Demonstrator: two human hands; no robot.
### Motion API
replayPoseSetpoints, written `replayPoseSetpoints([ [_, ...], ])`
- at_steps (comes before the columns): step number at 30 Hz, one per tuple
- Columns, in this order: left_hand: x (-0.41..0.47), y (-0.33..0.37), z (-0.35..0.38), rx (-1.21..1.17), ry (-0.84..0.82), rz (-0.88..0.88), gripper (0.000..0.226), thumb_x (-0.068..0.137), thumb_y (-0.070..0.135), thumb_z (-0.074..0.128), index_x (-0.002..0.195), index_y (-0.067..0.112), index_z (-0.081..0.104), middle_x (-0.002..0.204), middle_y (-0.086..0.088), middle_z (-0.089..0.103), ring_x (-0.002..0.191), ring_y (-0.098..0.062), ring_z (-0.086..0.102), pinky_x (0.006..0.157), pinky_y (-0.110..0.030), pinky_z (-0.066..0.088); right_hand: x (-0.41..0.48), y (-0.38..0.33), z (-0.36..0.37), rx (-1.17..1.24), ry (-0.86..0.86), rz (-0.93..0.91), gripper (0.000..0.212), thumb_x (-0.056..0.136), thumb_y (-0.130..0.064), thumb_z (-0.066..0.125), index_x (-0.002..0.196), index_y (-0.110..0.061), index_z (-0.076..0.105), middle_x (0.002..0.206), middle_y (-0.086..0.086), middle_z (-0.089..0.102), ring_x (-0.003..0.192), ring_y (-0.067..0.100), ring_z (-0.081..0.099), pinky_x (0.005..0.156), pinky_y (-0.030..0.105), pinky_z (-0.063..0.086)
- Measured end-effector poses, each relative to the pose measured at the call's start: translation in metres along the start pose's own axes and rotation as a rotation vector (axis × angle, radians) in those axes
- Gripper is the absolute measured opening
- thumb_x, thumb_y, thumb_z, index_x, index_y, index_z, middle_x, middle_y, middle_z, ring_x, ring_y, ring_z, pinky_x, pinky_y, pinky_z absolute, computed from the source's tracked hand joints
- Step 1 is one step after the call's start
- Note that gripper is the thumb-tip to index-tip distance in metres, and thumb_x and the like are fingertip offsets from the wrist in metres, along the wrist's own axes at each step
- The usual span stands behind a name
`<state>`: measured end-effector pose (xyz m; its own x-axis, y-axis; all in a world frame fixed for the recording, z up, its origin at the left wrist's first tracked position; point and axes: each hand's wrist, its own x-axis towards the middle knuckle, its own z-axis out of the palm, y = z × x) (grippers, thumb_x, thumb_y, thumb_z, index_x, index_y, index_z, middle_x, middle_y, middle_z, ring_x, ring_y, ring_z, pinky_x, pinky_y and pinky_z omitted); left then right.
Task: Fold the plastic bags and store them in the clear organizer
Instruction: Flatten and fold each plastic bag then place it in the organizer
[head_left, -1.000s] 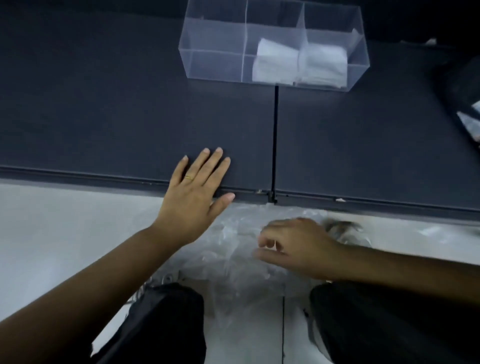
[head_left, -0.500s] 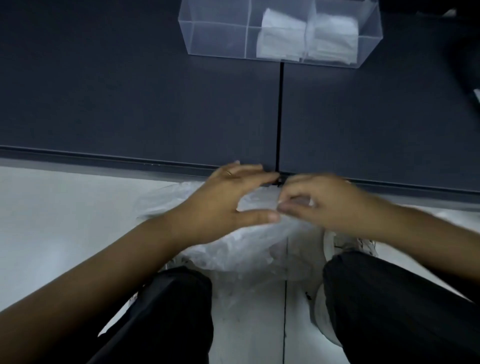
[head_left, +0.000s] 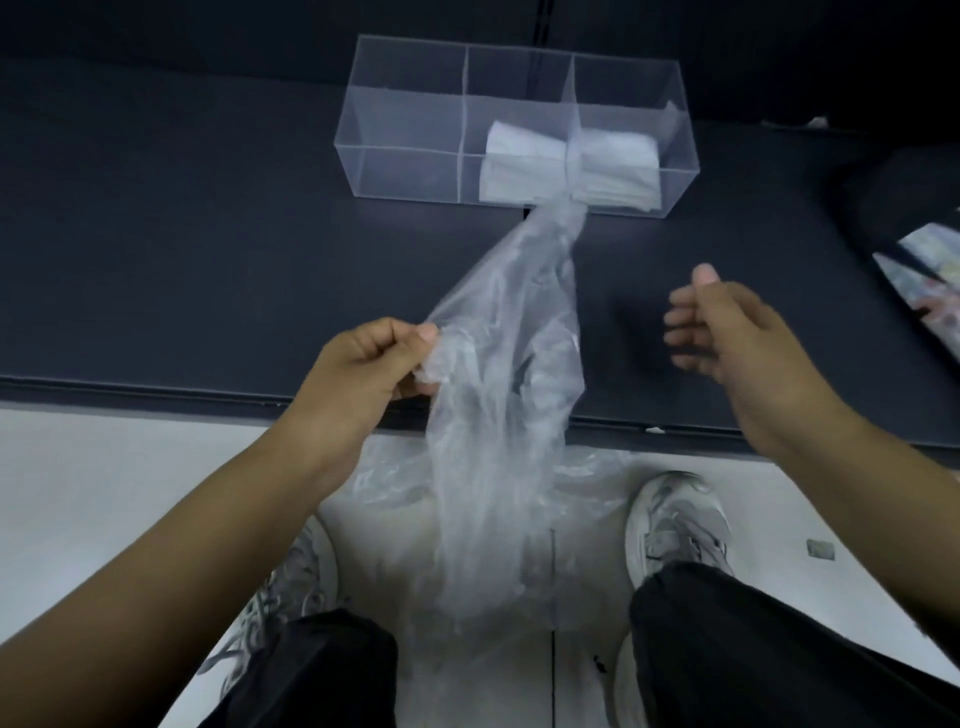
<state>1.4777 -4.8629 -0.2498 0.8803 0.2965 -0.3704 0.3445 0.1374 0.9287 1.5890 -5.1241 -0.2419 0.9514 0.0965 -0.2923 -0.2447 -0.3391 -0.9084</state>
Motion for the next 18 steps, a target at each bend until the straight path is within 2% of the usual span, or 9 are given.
replayPoseSetpoints([
  [2,0.005,0.004,0.003,-0.091,0.06,-0.023,0.032,0.093,0.021,0.059,0.062,0.02,0.068,0.066,0.003,0.067,0.068,-0.009,0.064,0.07,-0.021,0.055,-0.011,-0.005,0.007,-0.004,-0.105,-0.003,0.055,0.07,-0.077,0.051,0.105,-0.034,0.056,0.107,-0.014,0.06,0.098,0.002,0.062,0.085,0.029,0.049],
  [5,0.01,0.004,0.005,-0.159,0.078,-0.1,0.025,0.094,0.022,0.059,0.07,0.017,0.065,0.069,0.002,0.071,0.069,-0.012,0.07,0.075,-0.027,0.057,-0.034,-0.008,0.029,-0.177,-0.275,-0.059,0.08,0.055,-0.078,0.06,0.125,-0.048,0.038,0.13,-0.02,0.041,0.112,-0.009,0.049,0.086,0.018,0.043],
  [8,0.013,-0.001,0.007,-0.283,0.086,-0.208,0.018,0.095,0.023,0.057,0.081,0.012,0.06,0.08,-0.003,0.075,0.079,-0.017,0.073,0.075,-0.029,0.057,-0.048,0.003,0.053,-0.389,-0.363,-0.254,0.098,0.054,-0.066,0.076,0.135,-0.048,0.023,0.128,-0.028,0.023,0.12,-0.006,0.039,0.091,0.013,0.036],
  [10,0.014,-0.005,0.004,-0.318,0.105,-0.243,0.017,0.097,0.021,0.054,0.086,0.009,0.058,0.085,-0.006,0.076,0.084,-0.02,0.073,0.073,-0.029,0.059,-0.048,0.014,0.062,-0.48,-0.369,-0.31,0.092,0.064,-0.047,0.082,0.137,-0.039,0.029,0.128,-0.018,0.032,0.112,-0.001,0.045,0.091,0.015,0.04],
  [11,0.014,-0.007,0.001,-0.306,0.116,-0.243,0.017,0.097,0.021,0.054,0.087,0.008,0.057,0.085,-0.007,0.075,0.085,-0.021,0.073,0.072,-0.028,0.06,-0.045,0.019,0.063,-0.484,-0.334,-0.295,0.079,0.07,-0.036,0.082,0.134,-0.033,0.037,0.121,-0.014,0.045,0.101,-0.001,0.051,0.085,0.013,0.043],
  [13,0.012,-0.011,-0.006,-0.246,0.147,-0.223,0.019,0.098,0.02,0.052,0.084,0.008,0.056,0.082,-0.006,0.075,0.084,-0.021,0.073,0.069,-0.025,0.059,-0.033,0.025,0.056,-0.421,-0.217,-0.262,0.037,0.079,-0.02,0.077,0.112,-0.022,0.059,0.09,-0.008,0.065,0.077,0.004,0.059,0.07,0.014,0.046],
  [14,0.011,-0.013,-0.01,-0.212,0.176,-0.21,0.02,0.098,0.02,0.052,0.082,0.009,0.056,0.081,-0.005,0.074,0.082,-0.02,0.073,0.066,-0.024,0.059,-0.026,0.027,0.049,-0.341,-0.175,-0.225,0.017,0.082,-0.015,0.074,0.096,-0.019,0.066,0.076,-0.008,0.067,0.066,0.006,0.059,0.064,0.016,0.046],
  [15,0.011,-0.015,-0.014,-0.182,0.207,-0.2,0.02,0.098,0.02,0.052,0.081,0.01,0.057,0.083,-0.006,0.073,0.08,-0.019,0.073,0.063,-0.022,0.058,-0.02,0.028,0.041,-0.244,-0.153,-0.186,0.008,0.084,-0.013,0.071,0.083,-0.019,0.067,0.066,-0.009,0.066,0.056,0.005,0.056,0.058,0.016,0.045],
  [18,0.007,-0.014,-0.023,-0.109,0.255,-0.167,0.02,0.098,0.021,0.052,0.081,0.014,0.06,0.082,-0.005,0.07,0.075,-0.017,0.068,0.061,-0.021,0.055,-0.009,0.022,0.018,-0.083,-0.134,-0.068,0.025,0.087,-0.018,0.068,0.063,-0.017,0.063,0.052,-0.005,0.059,0.045,0.005,0.045,0.049,0.015,0.039],
])
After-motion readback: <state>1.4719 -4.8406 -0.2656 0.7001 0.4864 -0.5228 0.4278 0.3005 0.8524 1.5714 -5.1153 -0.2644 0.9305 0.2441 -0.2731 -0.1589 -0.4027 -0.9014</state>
